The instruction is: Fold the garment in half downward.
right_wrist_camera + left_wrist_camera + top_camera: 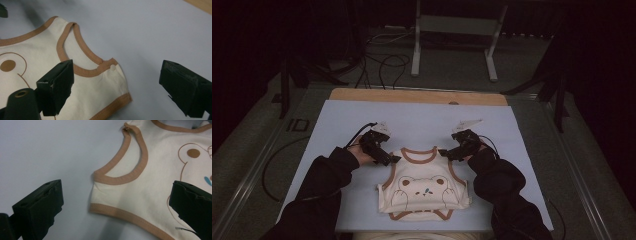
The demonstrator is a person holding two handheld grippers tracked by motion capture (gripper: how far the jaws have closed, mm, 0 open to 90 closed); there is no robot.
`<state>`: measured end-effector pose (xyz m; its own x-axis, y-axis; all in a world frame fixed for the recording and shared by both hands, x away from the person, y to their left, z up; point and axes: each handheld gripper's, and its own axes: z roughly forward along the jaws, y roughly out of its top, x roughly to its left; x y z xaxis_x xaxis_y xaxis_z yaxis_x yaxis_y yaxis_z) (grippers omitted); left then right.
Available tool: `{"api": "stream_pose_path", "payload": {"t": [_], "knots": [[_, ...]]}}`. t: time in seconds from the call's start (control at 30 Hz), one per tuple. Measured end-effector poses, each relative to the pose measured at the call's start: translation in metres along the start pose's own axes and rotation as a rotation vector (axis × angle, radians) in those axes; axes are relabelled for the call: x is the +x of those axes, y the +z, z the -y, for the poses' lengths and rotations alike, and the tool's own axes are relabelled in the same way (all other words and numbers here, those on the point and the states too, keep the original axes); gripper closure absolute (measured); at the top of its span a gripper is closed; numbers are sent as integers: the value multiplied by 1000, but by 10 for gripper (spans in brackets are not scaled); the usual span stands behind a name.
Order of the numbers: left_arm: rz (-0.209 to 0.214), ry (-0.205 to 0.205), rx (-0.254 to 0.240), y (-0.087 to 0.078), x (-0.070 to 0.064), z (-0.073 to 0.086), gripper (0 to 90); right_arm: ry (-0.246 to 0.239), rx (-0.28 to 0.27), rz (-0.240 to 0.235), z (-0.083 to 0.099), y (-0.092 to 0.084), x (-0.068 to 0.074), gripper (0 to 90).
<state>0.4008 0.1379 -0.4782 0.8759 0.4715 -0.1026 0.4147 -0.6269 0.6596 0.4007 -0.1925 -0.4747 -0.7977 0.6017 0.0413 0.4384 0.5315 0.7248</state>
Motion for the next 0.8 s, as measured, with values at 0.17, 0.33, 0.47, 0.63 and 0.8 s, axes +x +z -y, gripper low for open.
{"api": "stream_pose_path", "payload": {"t": [0.17, 0.33, 0.47, 0.63, 0.8], "knots": [[-1, -12, 9, 6, 5, 5, 3, 1, 4, -8, 2, 4, 0, 128], [8, -15, 20, 13, 6, 9, 3, 24, 22, -15, 5, 10, -2, 126], [7, -20, 28, 16, 6, 10, 3, 6, 43, 13, 7, 14, -1, 122], [-4, -19, 57, 22, 6, 11, 28, 29, 78, 22, 10, 21, -2, 134], [-10, -18, 68, 27, 5, 13, 162, 26, 102, 8, 12, 25, -3, 200]]}}
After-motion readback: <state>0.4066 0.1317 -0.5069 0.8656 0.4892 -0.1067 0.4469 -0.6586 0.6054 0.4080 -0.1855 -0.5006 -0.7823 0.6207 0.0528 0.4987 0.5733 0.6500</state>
